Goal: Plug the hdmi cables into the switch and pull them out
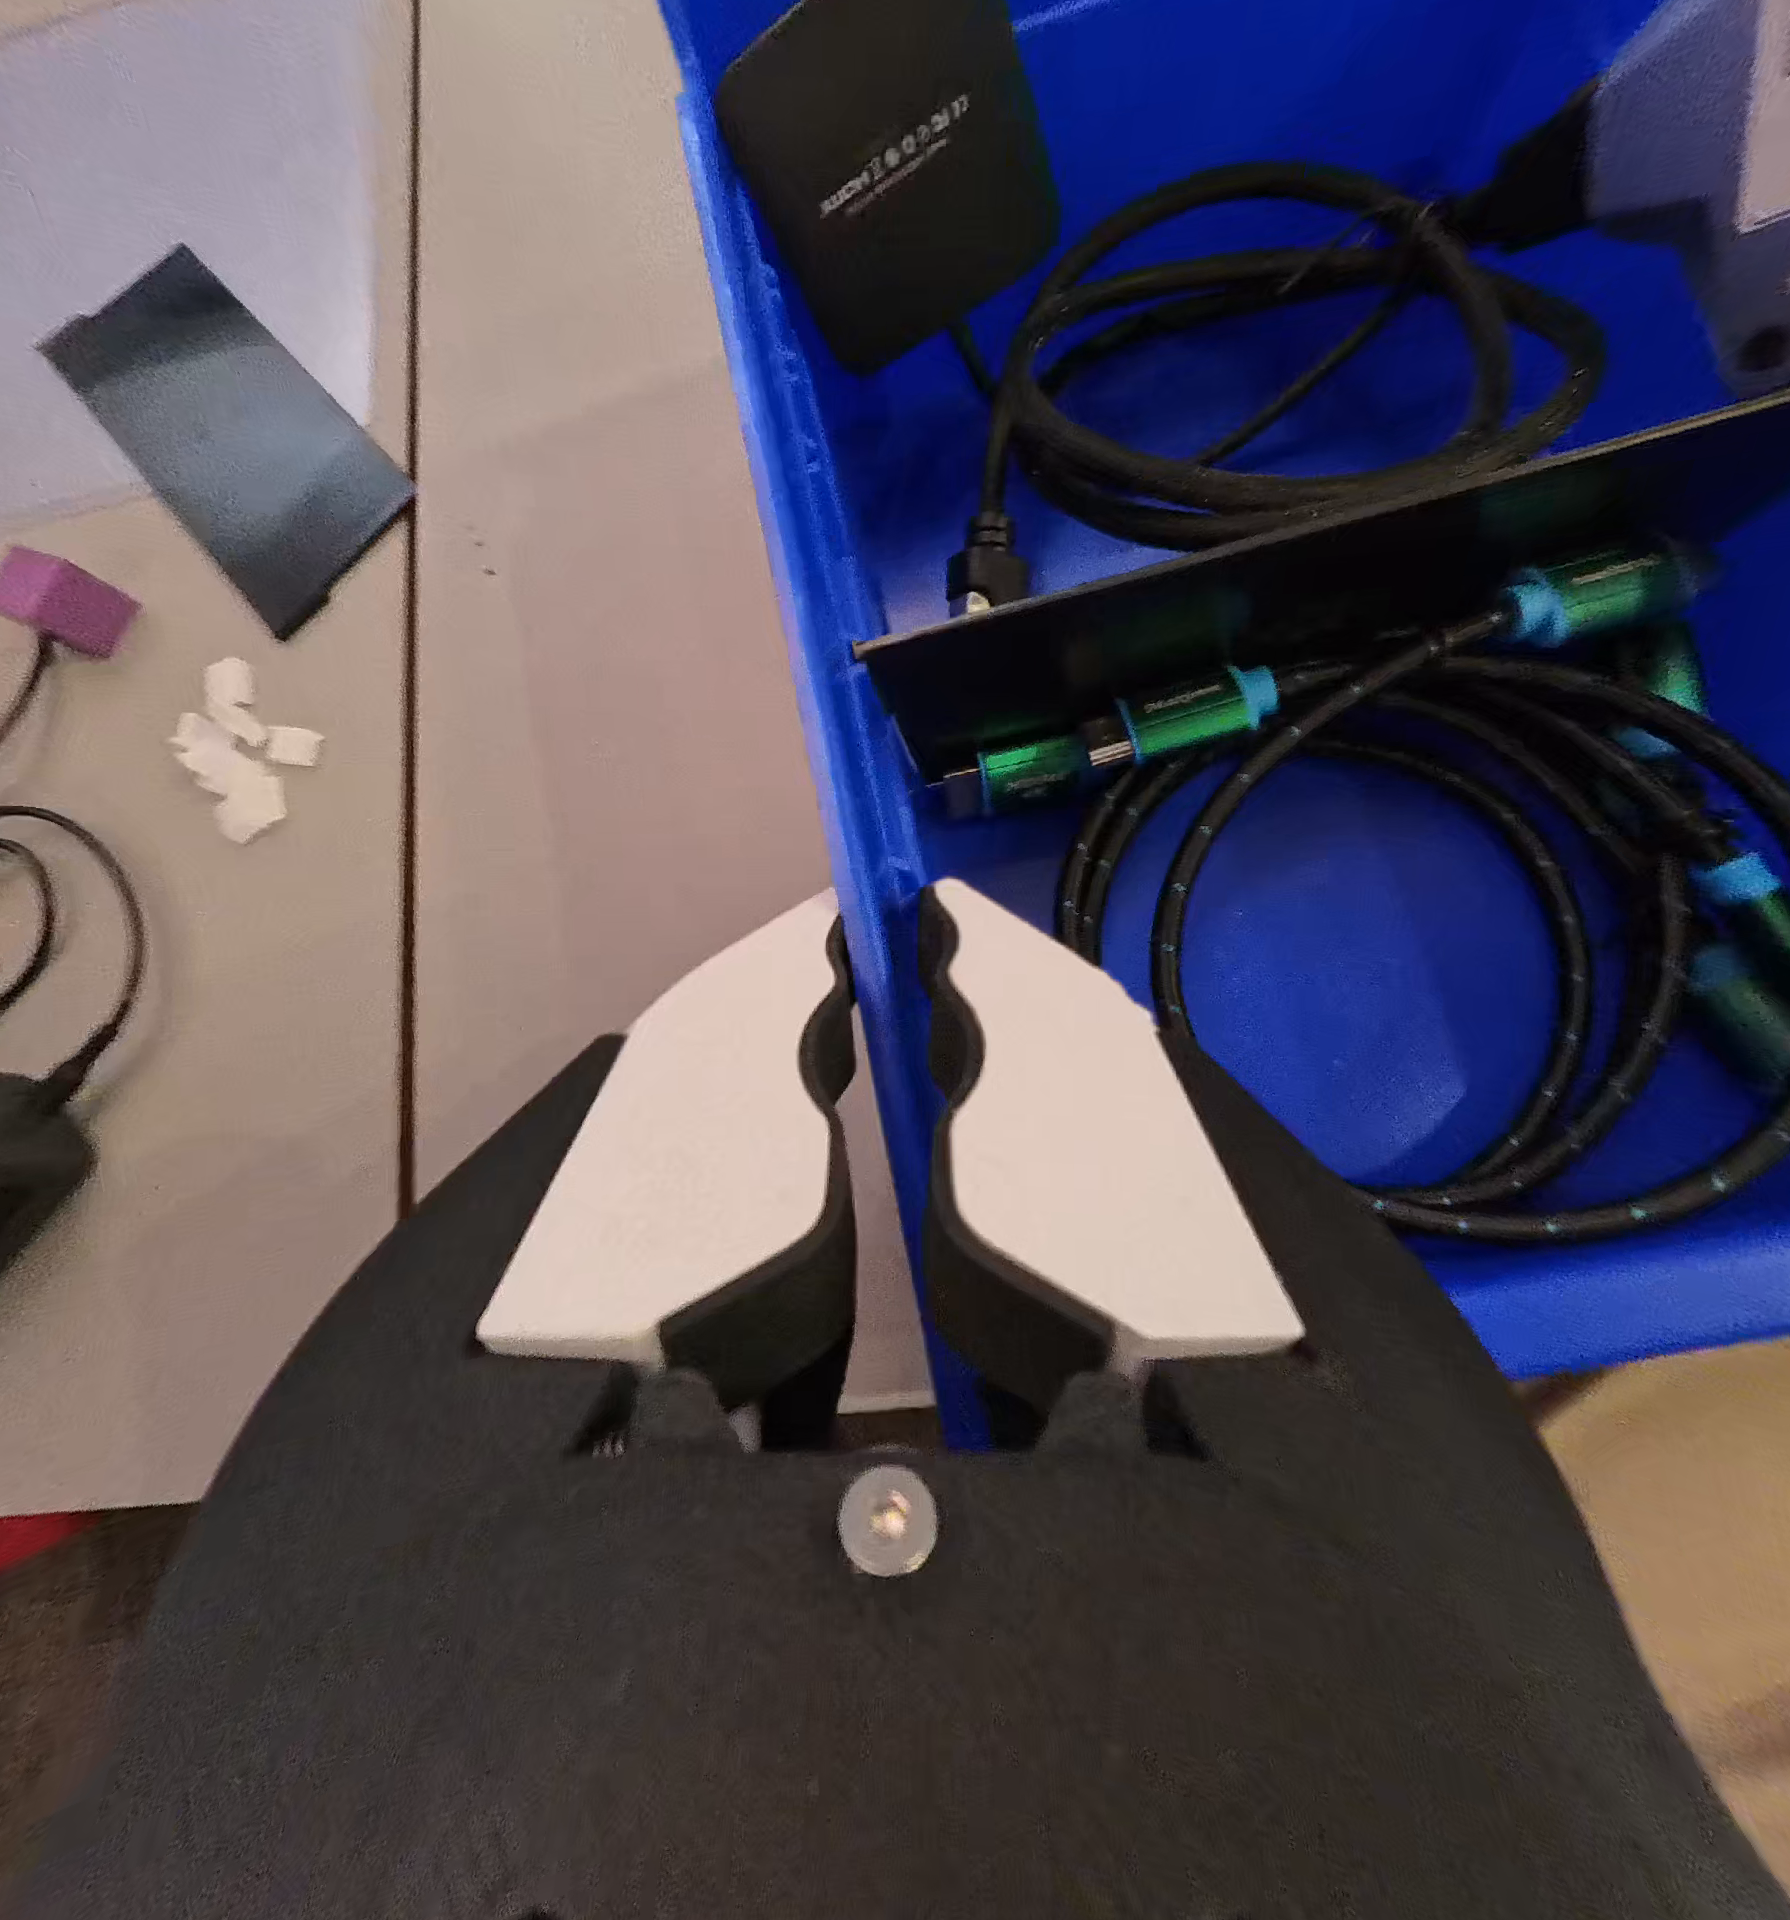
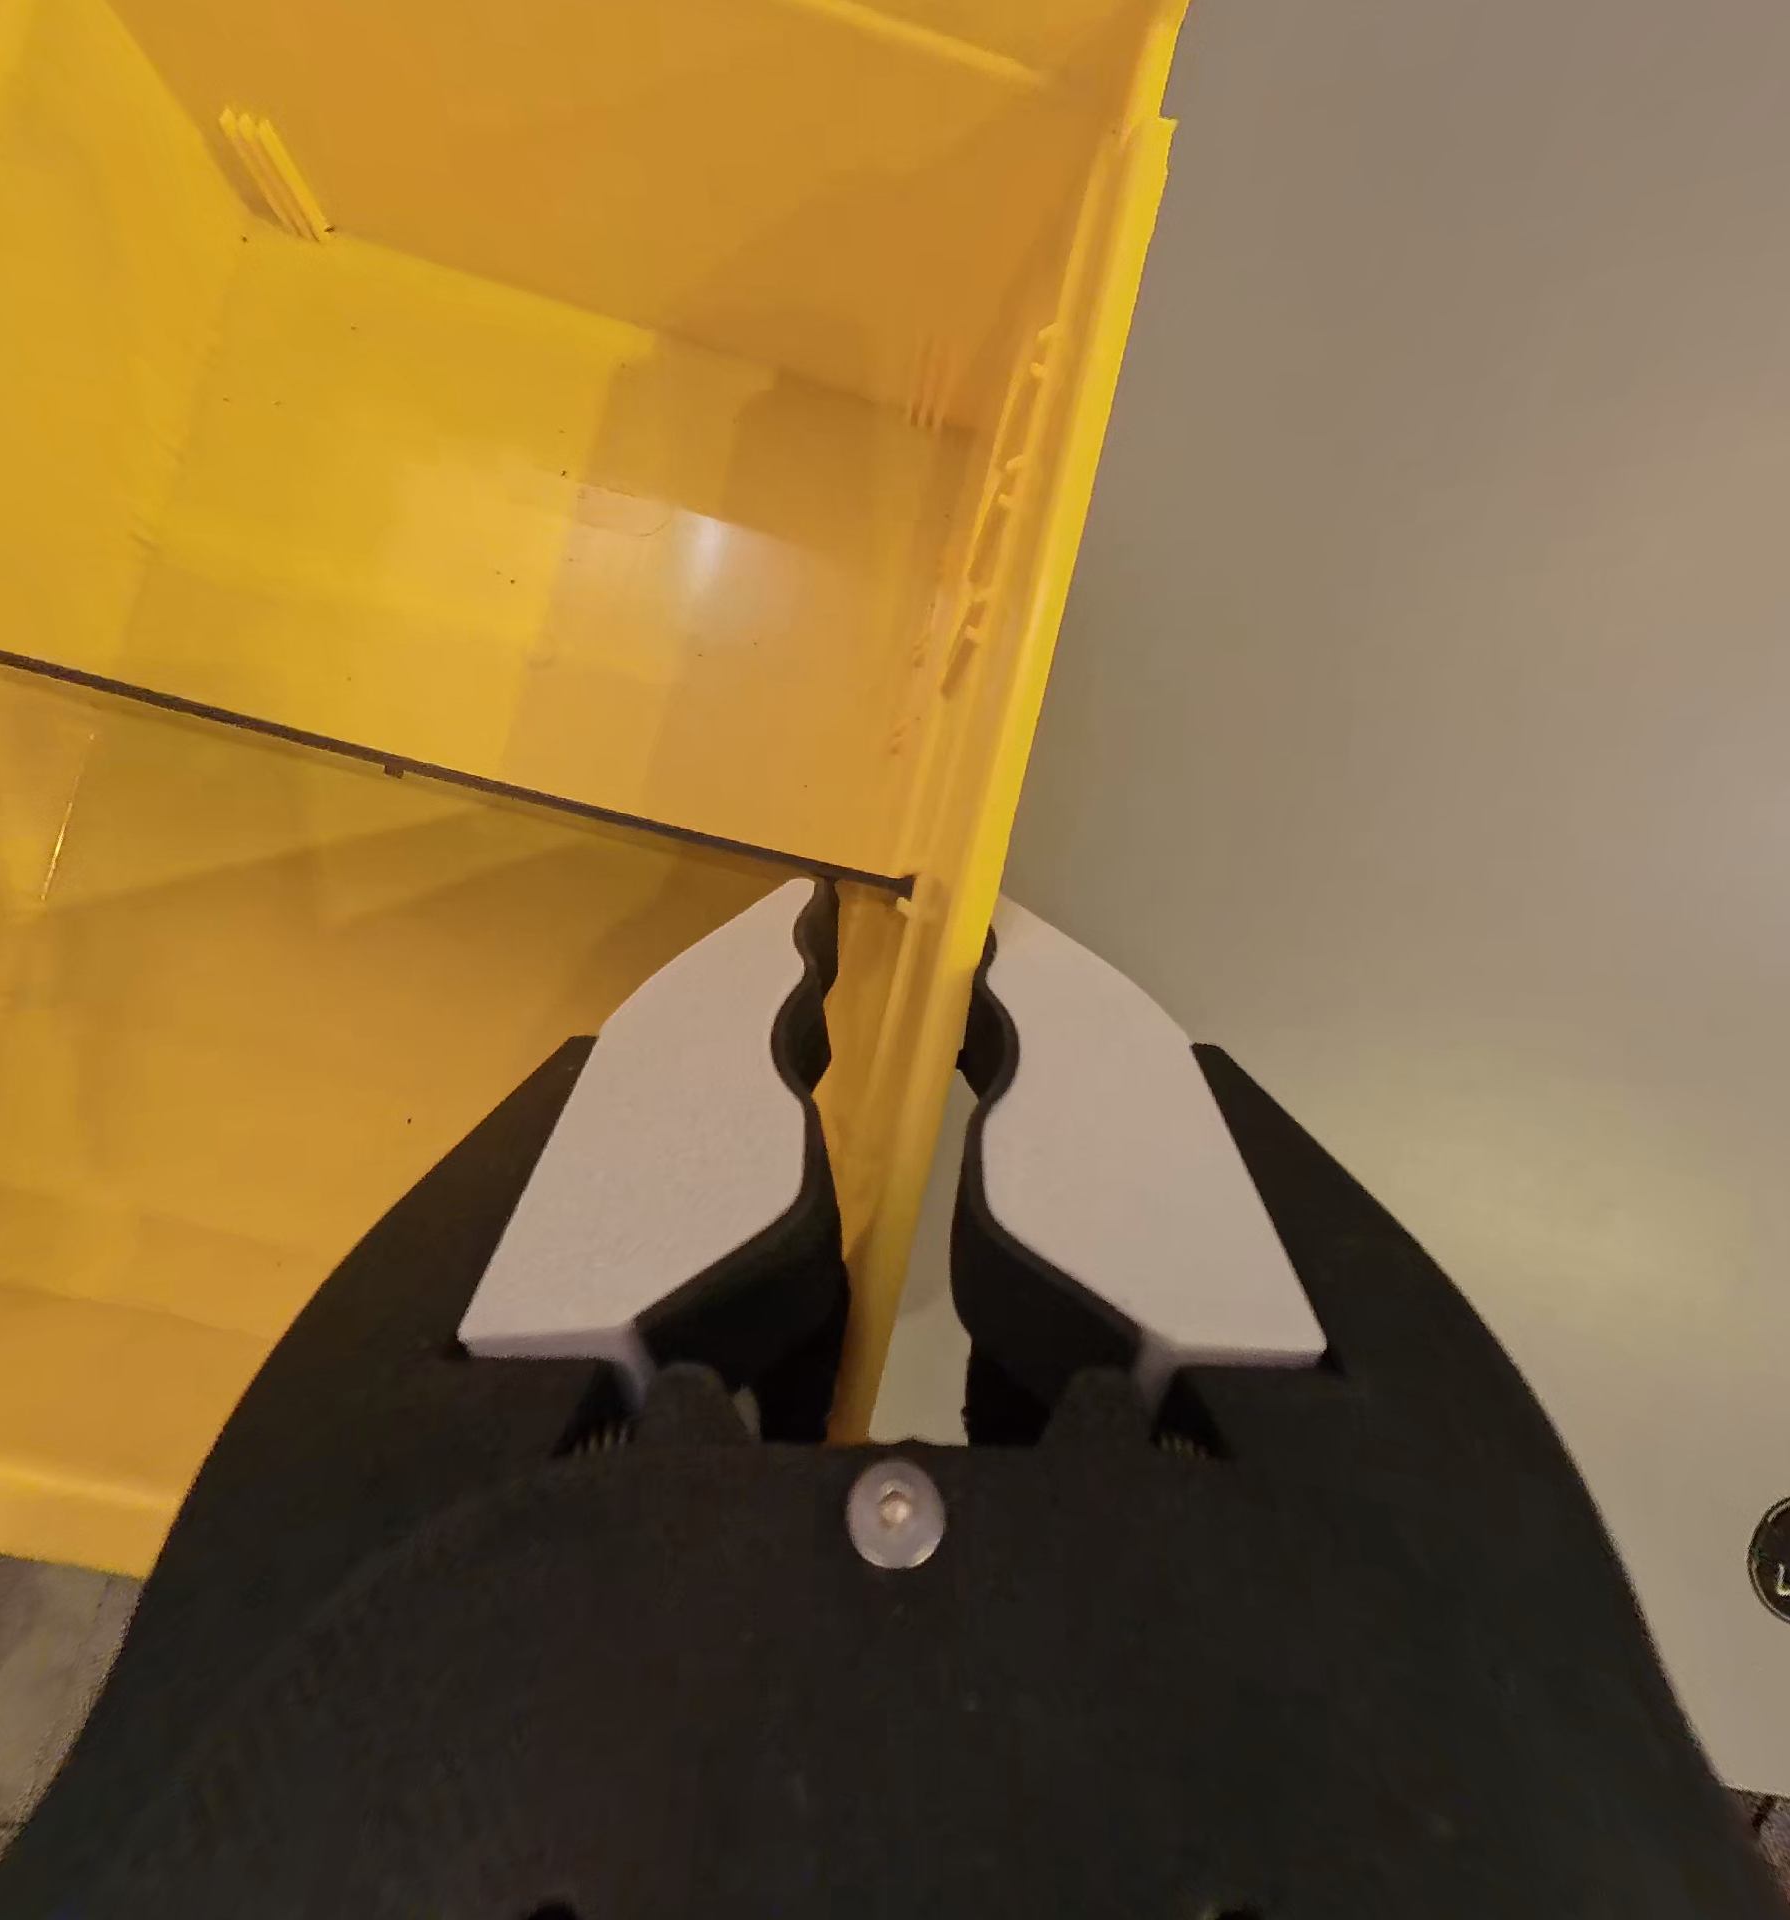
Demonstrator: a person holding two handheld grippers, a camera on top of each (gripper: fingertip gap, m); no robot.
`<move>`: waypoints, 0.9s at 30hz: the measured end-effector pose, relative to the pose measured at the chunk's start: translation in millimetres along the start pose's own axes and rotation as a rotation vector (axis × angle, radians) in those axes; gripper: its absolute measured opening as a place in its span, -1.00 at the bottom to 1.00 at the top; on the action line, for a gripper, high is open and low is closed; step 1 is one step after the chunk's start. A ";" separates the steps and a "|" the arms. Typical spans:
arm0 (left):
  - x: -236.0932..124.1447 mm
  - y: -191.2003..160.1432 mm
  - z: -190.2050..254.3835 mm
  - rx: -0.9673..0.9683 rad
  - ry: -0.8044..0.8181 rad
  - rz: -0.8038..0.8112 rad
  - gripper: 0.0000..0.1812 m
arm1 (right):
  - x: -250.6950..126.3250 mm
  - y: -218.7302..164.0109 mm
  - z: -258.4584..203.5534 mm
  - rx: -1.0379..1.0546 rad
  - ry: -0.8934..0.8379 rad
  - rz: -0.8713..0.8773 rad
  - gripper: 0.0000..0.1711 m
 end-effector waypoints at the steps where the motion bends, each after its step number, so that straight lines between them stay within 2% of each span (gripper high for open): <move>1: 0.9 -0.6 -2.2 0.004 0.007 0.007 -0.88 | 0.3 0.4 0.7 -0.001 0.002 -0.001 -0.76; 12: 12.7 -1.5 -31.3 -0.063 -0.018 0.053 -0.92 | 2.5 2.7 9.4 -0.022 0.000 -0.014 -0.79; 27: 25.4 -2.7 -62.8 -0.024 -0.040 0.109 -0.92 | -2.4 -7.1 28.3 -0.001 -0.032 -0.006 -0.80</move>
Point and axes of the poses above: each gripper's, where its closed fingertips meet, x out along the fingers, y out of its top, z = x × y across the jaws, the point moved 8 cm from there along -x, back along the fingers, and after that the axes turned 5 degrees about x, right-handed, at the moved point
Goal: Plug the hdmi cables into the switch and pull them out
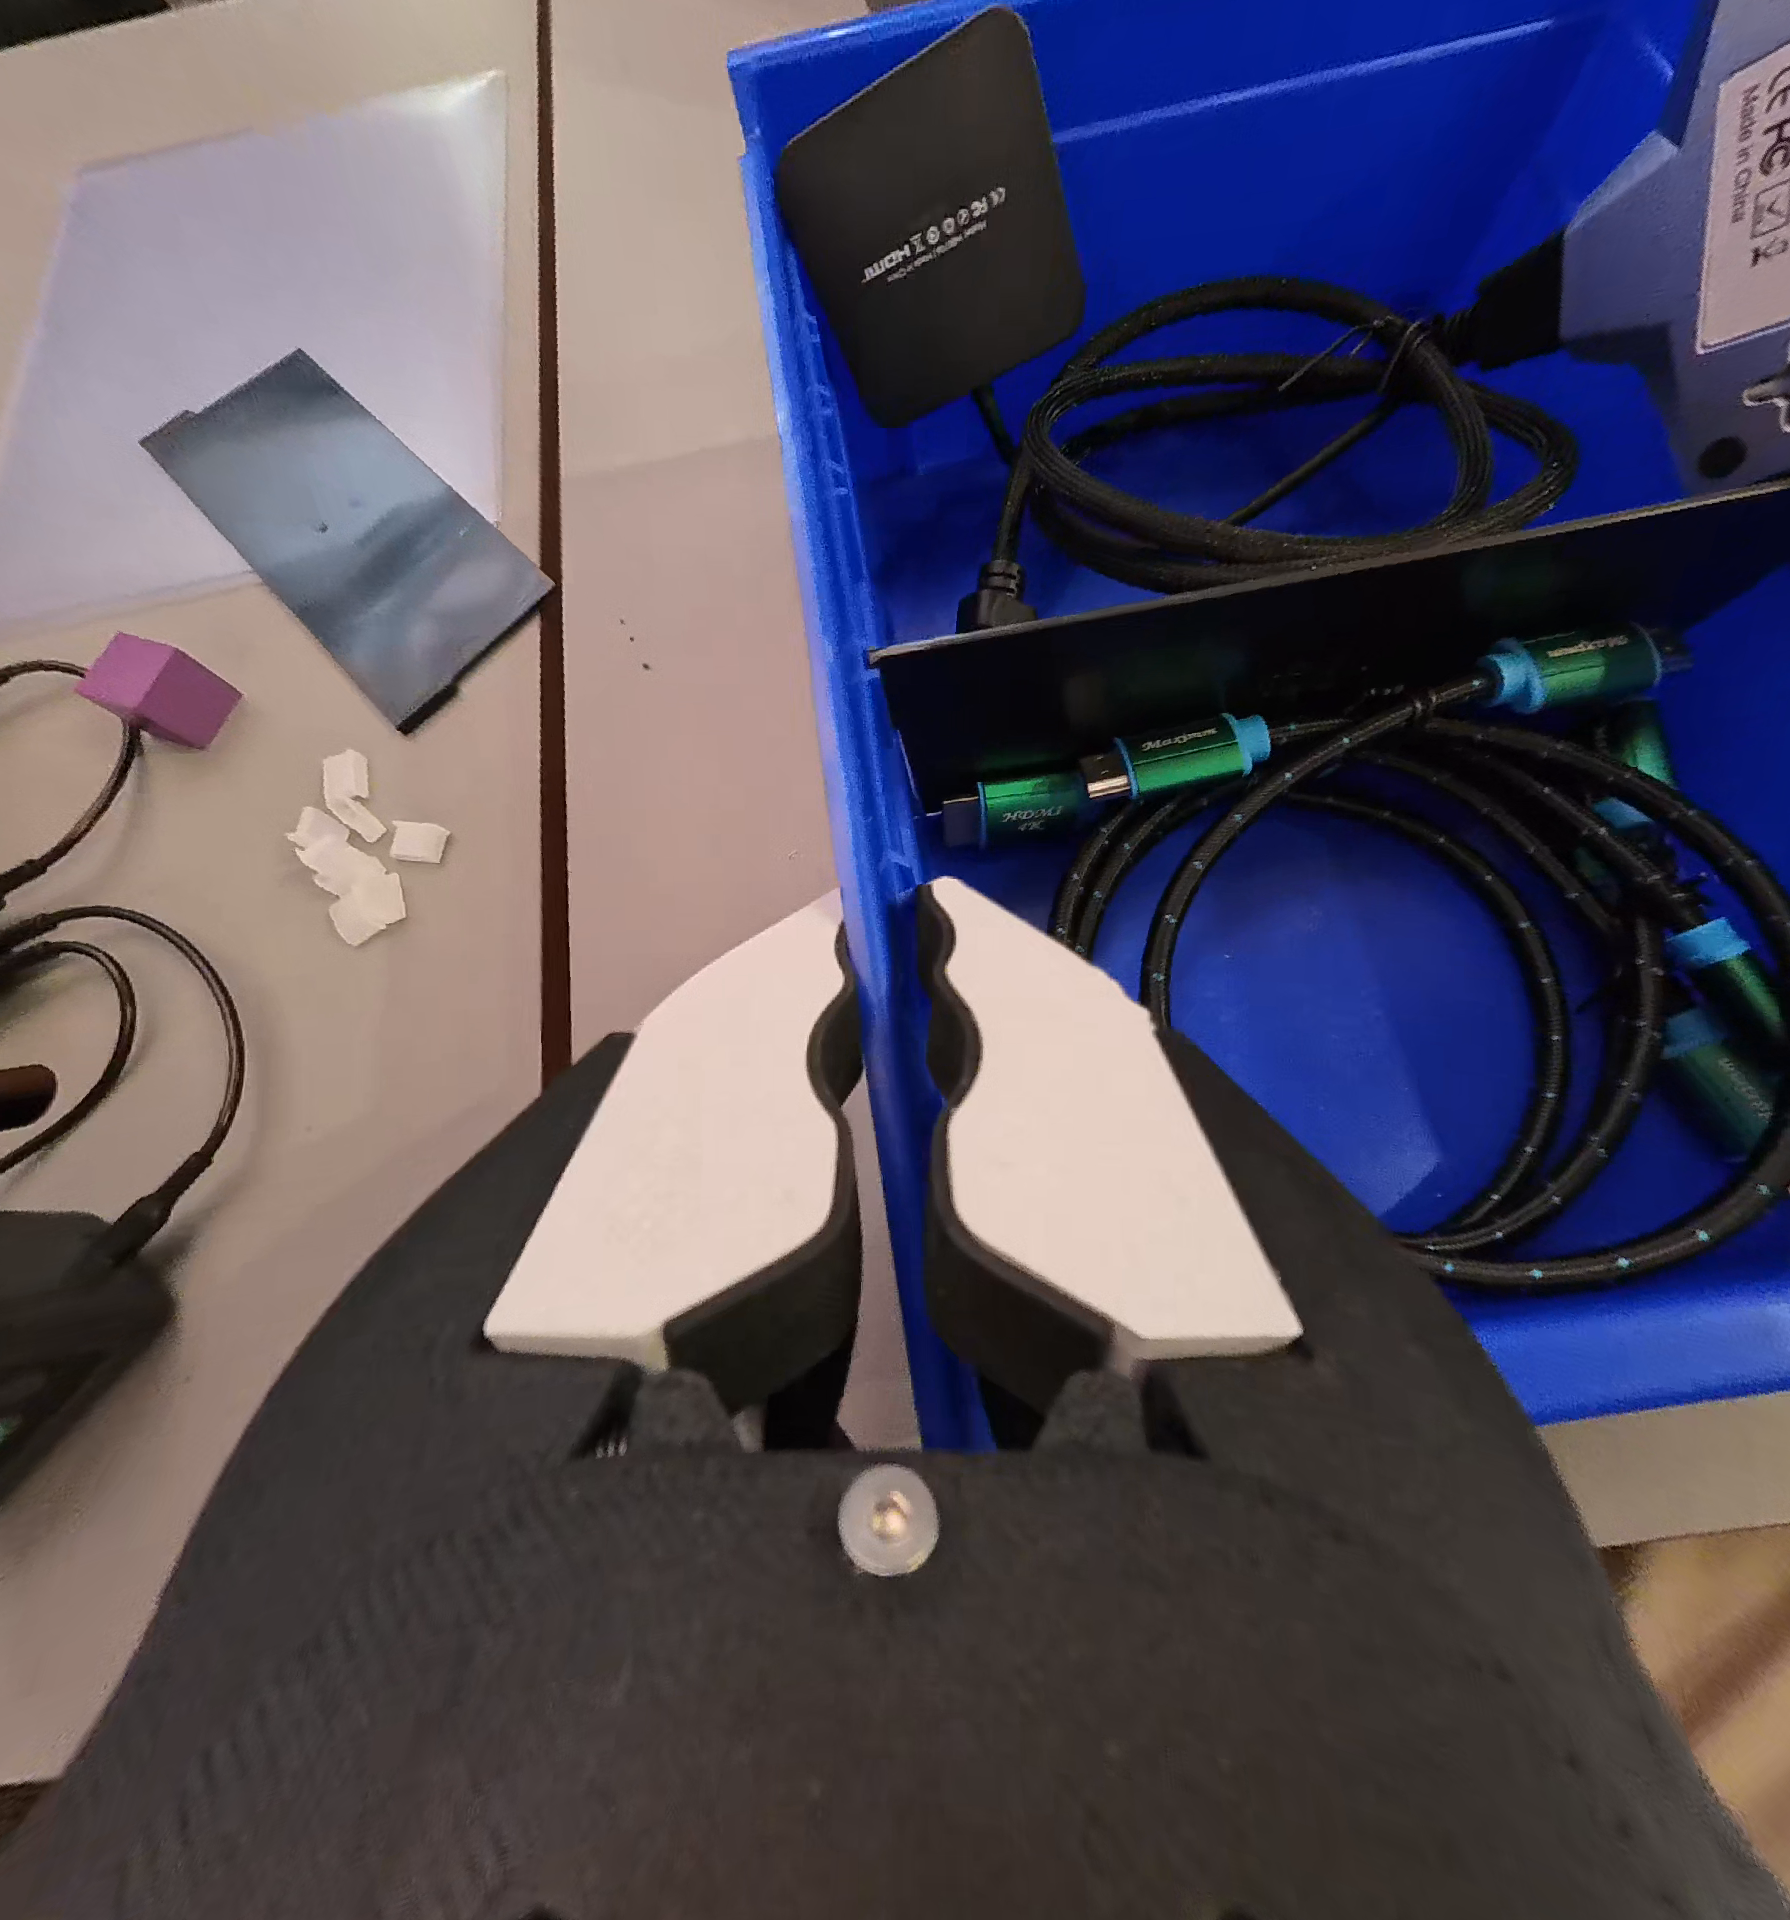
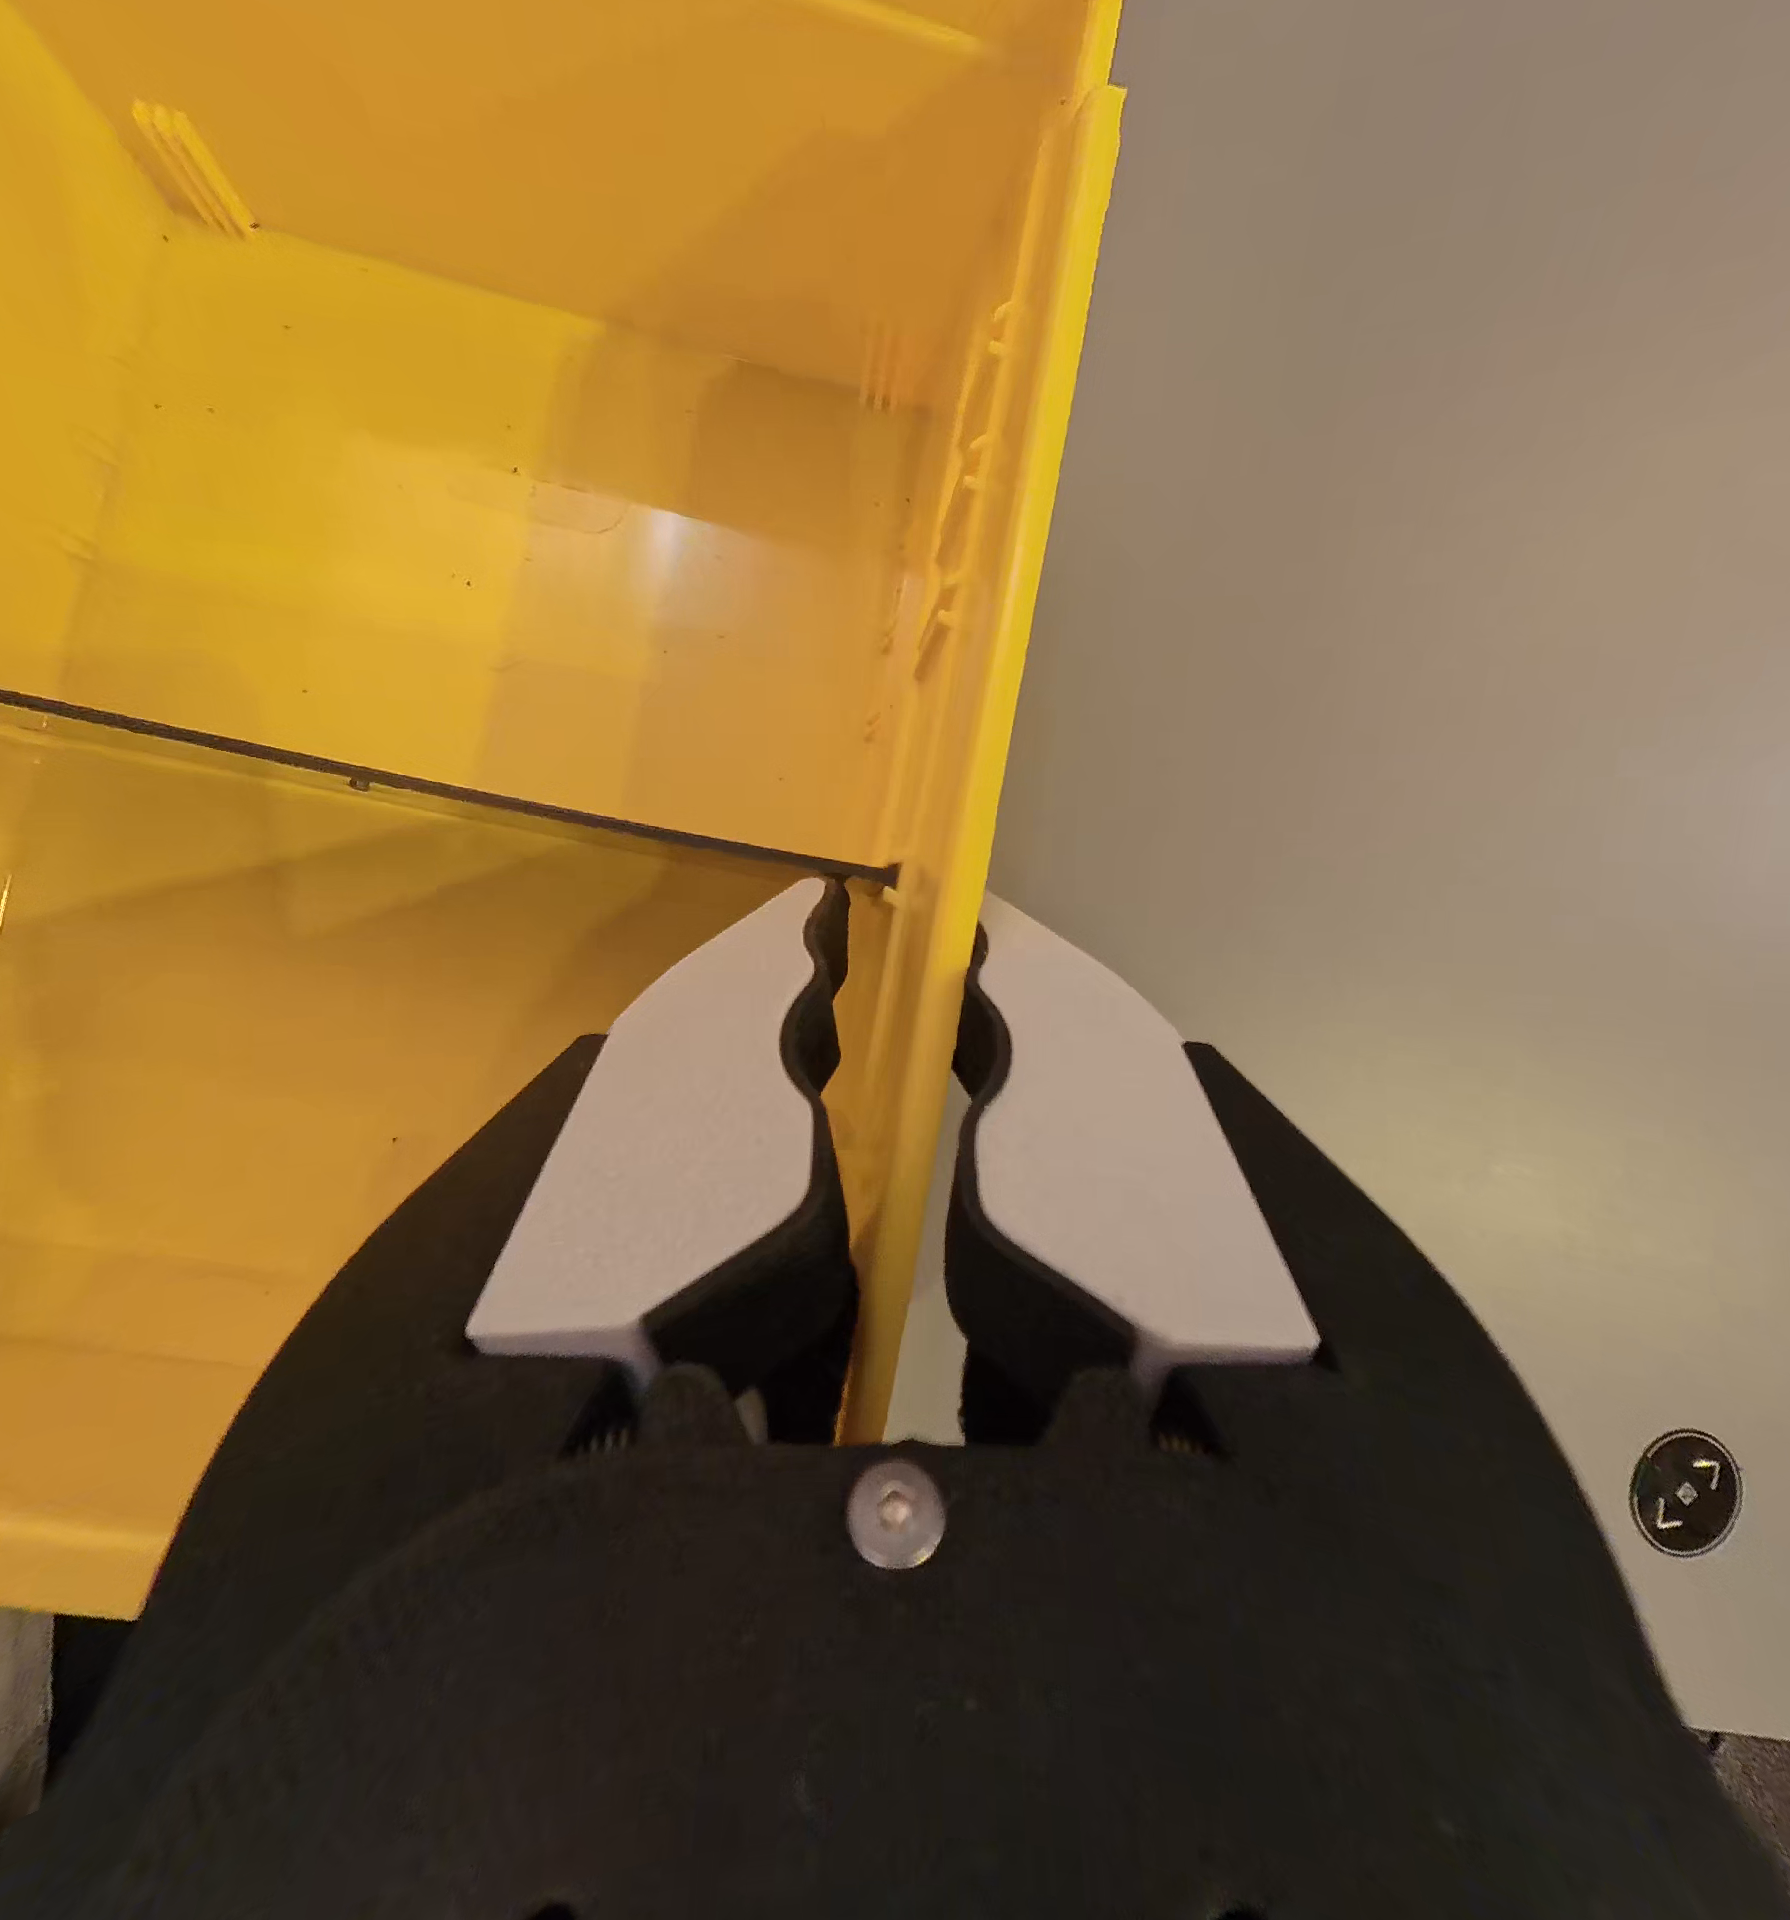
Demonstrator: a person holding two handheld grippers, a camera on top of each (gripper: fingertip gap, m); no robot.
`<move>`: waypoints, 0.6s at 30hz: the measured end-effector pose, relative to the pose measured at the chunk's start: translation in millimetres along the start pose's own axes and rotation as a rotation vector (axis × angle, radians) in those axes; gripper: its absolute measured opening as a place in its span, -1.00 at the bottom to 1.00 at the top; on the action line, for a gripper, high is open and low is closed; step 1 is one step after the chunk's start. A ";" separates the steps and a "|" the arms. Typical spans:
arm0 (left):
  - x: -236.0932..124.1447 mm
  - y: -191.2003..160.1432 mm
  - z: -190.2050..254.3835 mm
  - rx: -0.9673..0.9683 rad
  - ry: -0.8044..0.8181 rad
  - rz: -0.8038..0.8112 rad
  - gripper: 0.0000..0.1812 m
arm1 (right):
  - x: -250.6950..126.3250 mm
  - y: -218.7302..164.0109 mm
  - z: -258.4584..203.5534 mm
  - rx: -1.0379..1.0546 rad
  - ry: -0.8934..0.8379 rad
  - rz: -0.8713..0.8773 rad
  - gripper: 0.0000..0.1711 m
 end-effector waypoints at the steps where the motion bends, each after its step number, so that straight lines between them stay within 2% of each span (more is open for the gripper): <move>1: -0.1 -0.1 -0.4 0.007 0.003 0.000 -0.92 | 0.0 0.0 0.1 0.002 0.000 0.000 -0.80; 13: -1.9 -2.8 -7.8 -0.017 0.001 -0.004 -0.93 | -3.6 -6.9 11.1 0.033 -0.032 0.018 -0.76; 18: -10.1 0.5 -11.8 -0.016 0.033 0.053 -0.72 | -14.1 -3.3 14.5 0.023 -0.082 0.076 -0.60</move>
Point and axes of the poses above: each gripper's, where its closed fingertips meet, x out along the fingers, y out of its top, z = x × y across the jaws, the point moved 8 cm from there along -x, back along the fingers, and after that the axes turned 5 degrees about x, right-handed, at the moved point
